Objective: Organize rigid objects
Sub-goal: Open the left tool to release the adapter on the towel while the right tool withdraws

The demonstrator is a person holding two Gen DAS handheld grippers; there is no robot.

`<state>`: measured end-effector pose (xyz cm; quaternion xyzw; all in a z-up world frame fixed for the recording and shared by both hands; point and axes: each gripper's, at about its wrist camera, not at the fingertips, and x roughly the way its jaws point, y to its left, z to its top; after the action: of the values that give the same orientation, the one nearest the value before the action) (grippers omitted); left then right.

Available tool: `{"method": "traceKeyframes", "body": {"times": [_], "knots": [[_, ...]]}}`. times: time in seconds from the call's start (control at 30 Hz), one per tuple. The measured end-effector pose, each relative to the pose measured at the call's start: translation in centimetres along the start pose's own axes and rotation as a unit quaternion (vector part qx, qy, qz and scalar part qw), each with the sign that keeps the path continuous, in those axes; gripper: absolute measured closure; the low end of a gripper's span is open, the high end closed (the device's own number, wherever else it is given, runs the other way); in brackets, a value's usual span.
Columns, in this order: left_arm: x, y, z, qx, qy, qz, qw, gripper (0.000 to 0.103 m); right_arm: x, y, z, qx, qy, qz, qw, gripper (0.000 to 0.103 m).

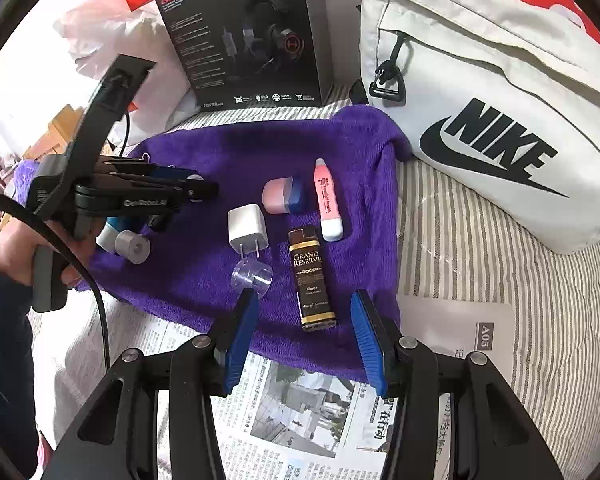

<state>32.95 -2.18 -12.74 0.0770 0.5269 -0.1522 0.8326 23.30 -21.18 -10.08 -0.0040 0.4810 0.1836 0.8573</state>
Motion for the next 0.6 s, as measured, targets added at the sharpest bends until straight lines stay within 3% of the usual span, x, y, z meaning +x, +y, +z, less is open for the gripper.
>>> {"method": "traceKeyframes", "body": {"times": [0.37,0.43,0.5,0.6], "knots": [[0.0,-1.1,-0.1,0.015,-0.006,0.027,0.9995,0.067,-0.2,0.4,-0.6,0.006,0.001,0.008,1.0,0.055],[-0.1,-1.2,-0.4,0.013,-0.007,0.023,0.9996,0.062,-0.3,0.6,-0.7,0.008,0.001,0.009,1.0,0.055],[-0.4,-1.5,-0.8,0.013,-0.004,0.016,0.9998,0.042,-0.5,0.7,-1.0,0.011,0.002,0.008,1.0,0.054],[-0.9,-2.4,-1.4,0.02,-0.003,0.019,0.9996,0.036,-1.1,0.8,-1.5,0.02,0.002,0.006,1.0,0.05]]}}
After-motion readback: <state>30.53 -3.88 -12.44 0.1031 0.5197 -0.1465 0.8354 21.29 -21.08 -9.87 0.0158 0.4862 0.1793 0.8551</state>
